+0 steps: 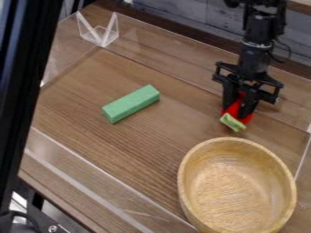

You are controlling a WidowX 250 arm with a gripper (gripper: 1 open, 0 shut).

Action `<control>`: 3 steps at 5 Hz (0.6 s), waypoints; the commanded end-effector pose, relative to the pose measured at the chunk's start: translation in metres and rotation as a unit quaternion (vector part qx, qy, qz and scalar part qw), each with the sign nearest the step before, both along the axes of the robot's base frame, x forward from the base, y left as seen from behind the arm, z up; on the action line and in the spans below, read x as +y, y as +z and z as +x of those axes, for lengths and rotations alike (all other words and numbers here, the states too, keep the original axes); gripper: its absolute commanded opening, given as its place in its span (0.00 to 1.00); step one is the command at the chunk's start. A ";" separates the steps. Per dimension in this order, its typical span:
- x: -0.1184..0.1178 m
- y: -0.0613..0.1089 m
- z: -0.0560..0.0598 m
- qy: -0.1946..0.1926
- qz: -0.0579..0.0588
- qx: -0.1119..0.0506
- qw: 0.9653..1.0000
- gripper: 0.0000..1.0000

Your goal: Move the red object to the right side of the table

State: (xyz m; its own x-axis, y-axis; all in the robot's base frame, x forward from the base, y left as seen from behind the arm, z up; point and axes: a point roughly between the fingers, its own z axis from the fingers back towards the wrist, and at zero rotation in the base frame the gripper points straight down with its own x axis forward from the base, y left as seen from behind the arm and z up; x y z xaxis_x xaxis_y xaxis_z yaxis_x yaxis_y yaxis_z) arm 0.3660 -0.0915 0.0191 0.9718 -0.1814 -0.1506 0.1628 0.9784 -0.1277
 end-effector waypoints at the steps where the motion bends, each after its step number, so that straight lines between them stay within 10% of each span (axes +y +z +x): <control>1: -0.035 -0.001 -0.001 -0.041 -0.018 -0.015 0.999 0.00; 3: -0.040 -0.001 -0.001 -0.045 -0.021 -0.016 0.999 0.00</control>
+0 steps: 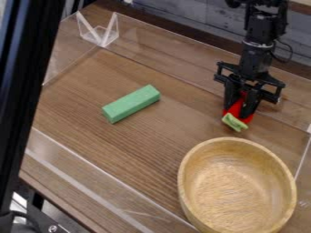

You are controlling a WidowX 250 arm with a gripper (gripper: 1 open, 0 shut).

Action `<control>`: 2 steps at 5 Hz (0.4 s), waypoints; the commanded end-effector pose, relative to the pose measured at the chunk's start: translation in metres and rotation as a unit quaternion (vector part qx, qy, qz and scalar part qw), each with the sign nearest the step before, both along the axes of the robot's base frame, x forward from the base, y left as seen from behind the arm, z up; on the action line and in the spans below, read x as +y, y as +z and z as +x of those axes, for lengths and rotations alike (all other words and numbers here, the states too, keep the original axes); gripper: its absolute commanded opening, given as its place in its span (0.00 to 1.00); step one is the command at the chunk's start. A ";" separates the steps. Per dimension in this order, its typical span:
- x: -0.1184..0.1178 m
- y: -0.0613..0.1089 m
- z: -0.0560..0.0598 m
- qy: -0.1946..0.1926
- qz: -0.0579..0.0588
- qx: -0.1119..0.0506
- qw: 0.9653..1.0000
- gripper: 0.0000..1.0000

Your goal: Move the red object to the right side of the table

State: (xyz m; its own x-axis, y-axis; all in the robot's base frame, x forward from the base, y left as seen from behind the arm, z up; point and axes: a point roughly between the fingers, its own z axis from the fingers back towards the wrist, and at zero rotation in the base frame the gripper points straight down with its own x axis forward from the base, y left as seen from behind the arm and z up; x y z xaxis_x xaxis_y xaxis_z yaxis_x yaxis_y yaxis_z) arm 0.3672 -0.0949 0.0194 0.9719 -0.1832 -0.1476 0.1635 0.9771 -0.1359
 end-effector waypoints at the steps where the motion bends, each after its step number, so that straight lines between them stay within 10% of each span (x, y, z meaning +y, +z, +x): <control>1: -0.039 -0.001 -0.002 -0.046 -0.019 -0.015 0.999 0.00; 2: -0.041 -0.001 -0.002 -0.048 -0.020 -0.016 0.999 0.00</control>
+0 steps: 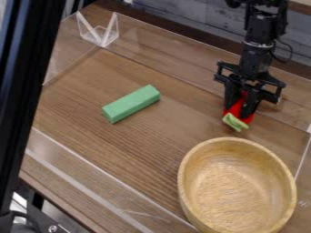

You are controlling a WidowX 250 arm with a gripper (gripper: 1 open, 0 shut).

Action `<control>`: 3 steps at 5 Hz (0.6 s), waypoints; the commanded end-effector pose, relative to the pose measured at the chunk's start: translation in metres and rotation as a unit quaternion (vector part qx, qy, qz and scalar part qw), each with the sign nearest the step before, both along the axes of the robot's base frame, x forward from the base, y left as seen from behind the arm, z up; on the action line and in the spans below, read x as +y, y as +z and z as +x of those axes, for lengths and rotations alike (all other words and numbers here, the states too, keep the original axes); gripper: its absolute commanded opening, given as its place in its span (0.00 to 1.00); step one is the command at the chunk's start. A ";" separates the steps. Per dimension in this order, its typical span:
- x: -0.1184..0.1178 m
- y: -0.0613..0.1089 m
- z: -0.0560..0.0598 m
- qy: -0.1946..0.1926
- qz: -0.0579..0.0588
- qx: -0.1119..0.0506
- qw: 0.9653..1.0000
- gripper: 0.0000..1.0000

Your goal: Move the red object to the right side of the table

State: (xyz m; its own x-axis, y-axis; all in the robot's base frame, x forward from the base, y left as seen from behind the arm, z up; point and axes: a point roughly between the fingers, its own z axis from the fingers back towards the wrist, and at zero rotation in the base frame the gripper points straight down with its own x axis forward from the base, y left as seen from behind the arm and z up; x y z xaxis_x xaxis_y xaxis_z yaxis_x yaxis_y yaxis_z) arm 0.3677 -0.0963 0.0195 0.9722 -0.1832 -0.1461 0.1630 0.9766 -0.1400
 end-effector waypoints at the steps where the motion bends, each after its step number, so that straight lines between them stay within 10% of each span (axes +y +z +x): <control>1: -0.042 -0.002 -0.003 -0.050 -0.020 -0.016 0.998 0.00; 3: -0.047 -0.001 -0.004 -0.053 -0.024 -0.016 0.998 0.00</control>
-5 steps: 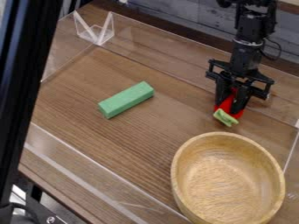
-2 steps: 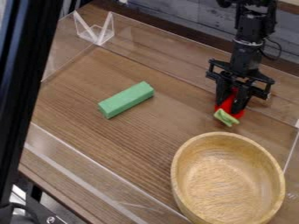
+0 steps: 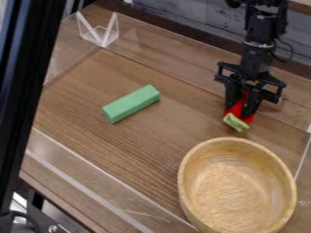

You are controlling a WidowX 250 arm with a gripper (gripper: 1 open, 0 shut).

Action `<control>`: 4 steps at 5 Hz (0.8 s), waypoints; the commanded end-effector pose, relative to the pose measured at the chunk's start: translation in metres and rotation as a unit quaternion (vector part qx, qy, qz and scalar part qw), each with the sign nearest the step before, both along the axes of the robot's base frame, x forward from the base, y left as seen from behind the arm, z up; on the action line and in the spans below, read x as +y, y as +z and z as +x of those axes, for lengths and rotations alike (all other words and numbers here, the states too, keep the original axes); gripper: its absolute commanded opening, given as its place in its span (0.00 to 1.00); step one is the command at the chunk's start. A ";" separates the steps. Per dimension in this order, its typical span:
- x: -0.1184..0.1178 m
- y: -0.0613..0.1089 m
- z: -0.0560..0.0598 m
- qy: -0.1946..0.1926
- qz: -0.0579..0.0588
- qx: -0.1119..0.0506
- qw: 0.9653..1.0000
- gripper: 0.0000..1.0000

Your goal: Move the red object to the right side of the table

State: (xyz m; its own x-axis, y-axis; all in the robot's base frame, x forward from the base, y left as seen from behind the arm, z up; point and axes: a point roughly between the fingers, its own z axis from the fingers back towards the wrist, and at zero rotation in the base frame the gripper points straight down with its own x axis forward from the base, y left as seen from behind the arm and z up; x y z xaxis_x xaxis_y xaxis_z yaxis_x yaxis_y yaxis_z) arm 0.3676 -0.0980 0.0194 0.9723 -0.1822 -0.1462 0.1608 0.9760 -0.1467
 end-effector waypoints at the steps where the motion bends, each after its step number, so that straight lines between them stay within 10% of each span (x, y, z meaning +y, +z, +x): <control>1: -0.047 -0.001 -0.004 -0.056 -0.022 -0.017 0.998 0.00; 3: -0.052 -0.001 -0.006 -0.059 -0.026 -0.017 0.998 0.00; 4: -0.052 0.000 -0.007 -0.060 -0.026 -0.017 0.998 1.00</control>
